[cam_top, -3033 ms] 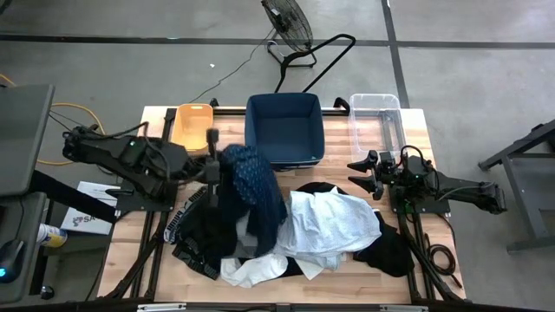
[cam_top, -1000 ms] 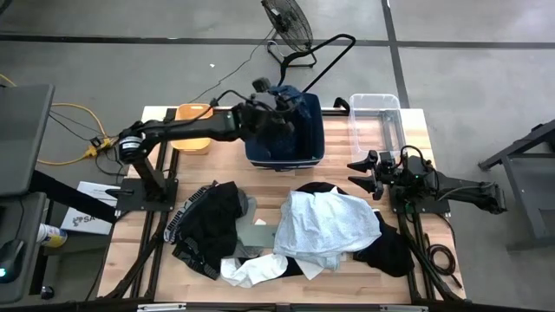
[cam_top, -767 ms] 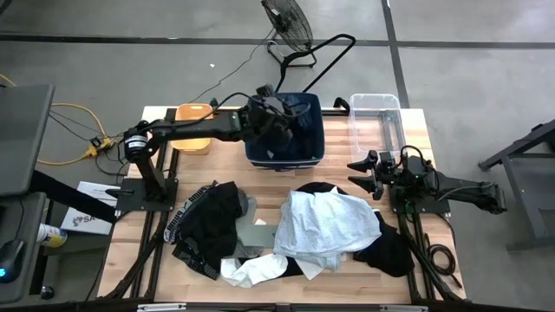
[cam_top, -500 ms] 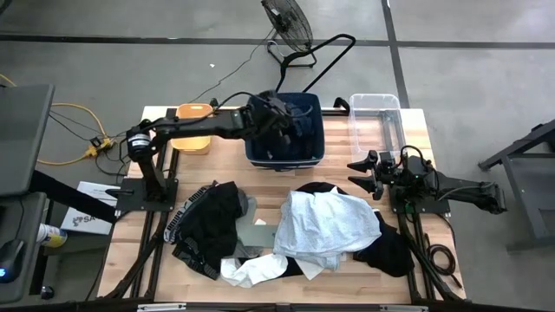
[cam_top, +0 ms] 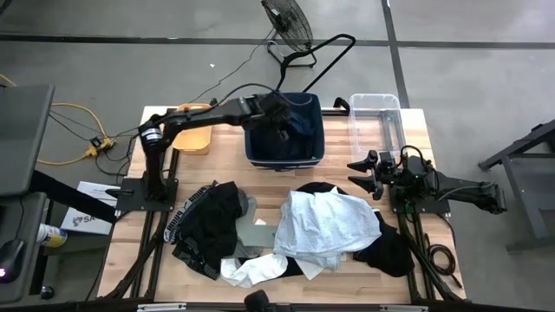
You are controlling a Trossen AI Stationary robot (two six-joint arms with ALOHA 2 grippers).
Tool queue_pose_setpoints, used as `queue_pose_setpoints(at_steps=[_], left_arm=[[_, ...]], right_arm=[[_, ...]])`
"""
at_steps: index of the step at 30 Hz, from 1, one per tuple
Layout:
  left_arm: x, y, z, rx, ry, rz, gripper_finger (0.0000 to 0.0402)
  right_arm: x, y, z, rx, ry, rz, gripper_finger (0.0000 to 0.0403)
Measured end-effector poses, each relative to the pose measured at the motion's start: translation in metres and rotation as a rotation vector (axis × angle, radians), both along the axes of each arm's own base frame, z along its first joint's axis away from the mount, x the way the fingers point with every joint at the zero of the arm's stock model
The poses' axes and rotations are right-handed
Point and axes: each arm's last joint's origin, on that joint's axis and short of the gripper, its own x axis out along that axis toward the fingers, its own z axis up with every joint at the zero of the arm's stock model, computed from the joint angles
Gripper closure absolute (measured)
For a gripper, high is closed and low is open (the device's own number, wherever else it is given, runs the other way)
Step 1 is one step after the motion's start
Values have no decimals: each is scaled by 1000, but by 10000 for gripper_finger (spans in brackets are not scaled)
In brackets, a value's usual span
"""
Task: Pick & Place Cloths
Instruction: Put the blue t-shirt into the blue bin
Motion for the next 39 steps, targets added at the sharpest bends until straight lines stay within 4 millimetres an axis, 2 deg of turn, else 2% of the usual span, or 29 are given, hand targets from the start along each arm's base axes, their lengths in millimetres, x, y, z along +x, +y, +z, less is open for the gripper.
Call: queue_pose_setpoints(at_steps=[4,12,15,21,25,34,39], left_arm=[[9,8,-9,-136,15,117,366],[25,13,-41,-292,60,158,364],[28,13,-51,-319,75,172,350],[27,14,-52,-295,80,208,305],[26,15,-45,-236,82,184,253],[16,7,-9,-93,43,223,100],[12,-9,15,-85,-9,131,60]], right_arm=[[0,0,0,0,1,0,130],[0,0,0,0,2,1,130],[0,0,0,0,2,1,130],[0,0,0,0,2,2,130],[0,0,0,0,2,2,130],[0,0,0,0,2,2,130],[0,0,0,0,2,2,130]])
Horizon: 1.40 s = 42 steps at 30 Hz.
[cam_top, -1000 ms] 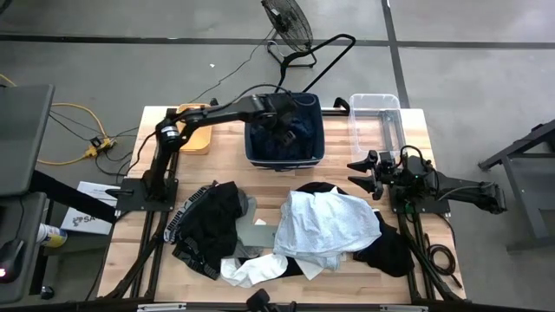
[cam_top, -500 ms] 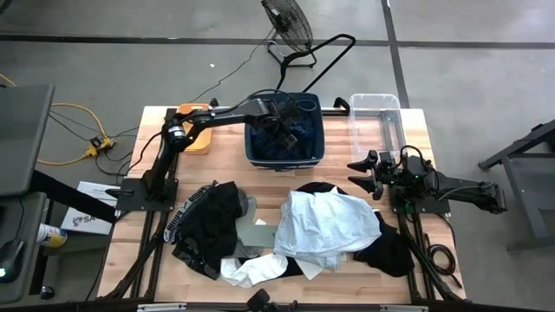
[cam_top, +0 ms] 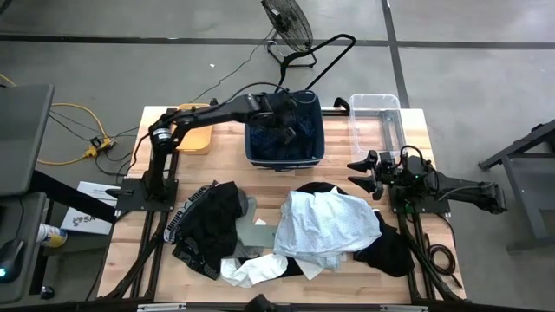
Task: Pick & Place Cloths
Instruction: Put the blue t-shirt into the blue bin, then put the gray t-shirt into the blue bin
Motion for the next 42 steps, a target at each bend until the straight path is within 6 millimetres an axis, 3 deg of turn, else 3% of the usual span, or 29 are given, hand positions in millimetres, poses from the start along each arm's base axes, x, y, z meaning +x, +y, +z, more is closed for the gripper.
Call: queue_pose_setpoints(at_steps=[4,8,13,17,24,31,37,42], left_arm=[[-4,-16,19,12,-34,-104,61],[-6,-39,34,-4,-39,-355,73],[-4,-74,36,-35,-10,-720,90],[-1,-101,33,-50,15,-882,98],[4,-142,20,-72,39,-984,100],[10,-179,-13,-7,24,-1159,100],[11,-200,-37,105,7,-1324,100],[2,-206,-47,273,-103,-1451,100]], right_arm=[[0,0,0,0,0,0,130],[0,0,0,0,0,0,130],[0,0,0,0,0,0,130],[0,0,0,0,0,0,130],[0,0,0,0,0,0,130],[0,0,0,0,0,0,130],[0,0,0,0,0,0,130],[0,0,0,0,0,0,130]])
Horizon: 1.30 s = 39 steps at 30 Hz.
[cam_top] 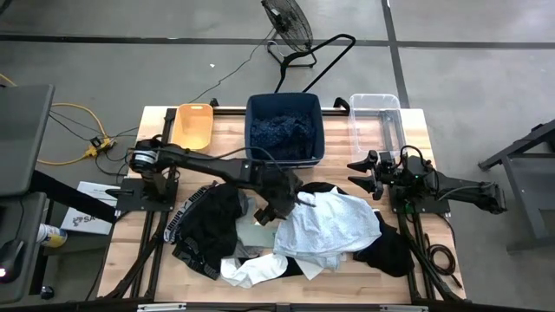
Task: Pick & Place Cloths
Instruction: Put the gray t-shirt into the blue bin
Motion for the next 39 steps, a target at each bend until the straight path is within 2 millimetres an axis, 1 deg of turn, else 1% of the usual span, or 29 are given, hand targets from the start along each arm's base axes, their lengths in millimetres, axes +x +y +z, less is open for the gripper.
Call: queue_pose_setpoints(at_steps=[3,6,11,18,20,23,27,30,34,39], left_arm=[[-5,1,-10,19,-116,-18,100],[-10,2,-22,19,-161,-18,100],[-14,2,-37,24,-142,-18,100],[-13,6,-38,88,-151,69,100],[-9,9,-44,86,-156,82,99],[-6,10,-56,62,-119,112,83],[-1,7,-67,55,-112,101,51],[1,5,-71,55,-122,74,40],[2,4,-72,21,-122,35,52],[2,3,-72,0,-124,12,102]], right_arm=[[0,0,0,0,-1,0,130],[0,0,0,0,-1,0,130],[0,0,0,0,-1,0,130],[0,0,0,0,-1,0,130],[0,0,0,0,-1,0,130],[0,0,0,0,0,0,130],[0,0,0,0,0,0,130],[0,0,0,0,0,0,130],[0,0,0,0,0,0,130],[0,0,0,0,0,0,130]])
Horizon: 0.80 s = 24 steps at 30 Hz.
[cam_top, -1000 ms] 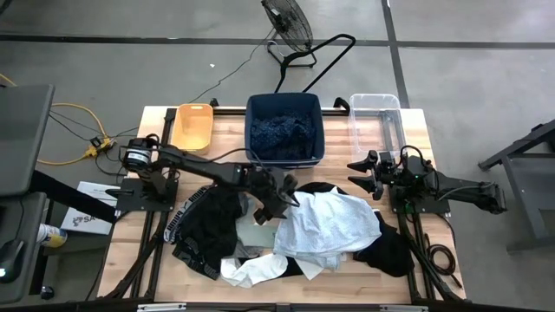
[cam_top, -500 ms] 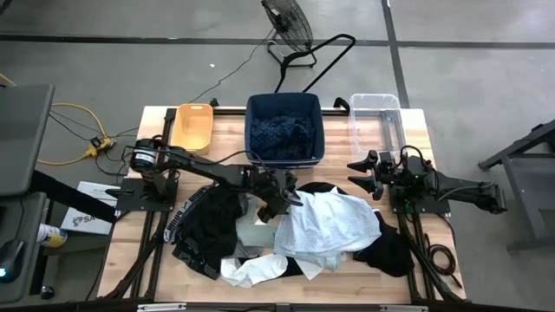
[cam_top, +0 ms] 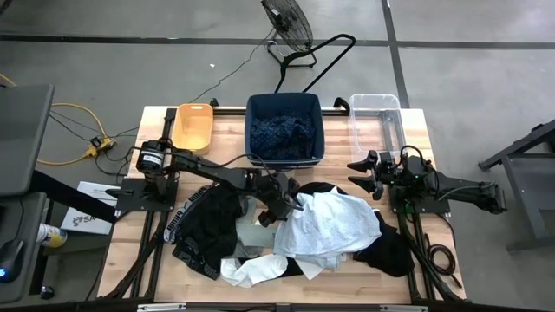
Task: Pick & Place Cloths
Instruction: Put the gray t-shirt into the blue bin
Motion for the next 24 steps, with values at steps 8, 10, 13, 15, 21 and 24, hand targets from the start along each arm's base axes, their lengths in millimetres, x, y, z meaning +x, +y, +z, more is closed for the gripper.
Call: queue_pose_setpoints(at_steps=[8,10,13,15,21,24], left_arm=[[2,1,-14,-9,46,12,231],[3,0,-20,-17,66,20,271],[2,1,-21,-50,94,49,340],[2,0,-21,-70,105,66,380],[0,1,-20,-95,119,83,391],[-3,1,-6,-113,105,96,391]], right_arm=[[0,0,0,0,0,0,130],[0,0,0,0,0,0,130],[0,0,0,0,0,0,130],[0,0,0,0,-1,0,130],[0,0,0,0,-1,0,130],[0,0,0,0,-1,0,130]])
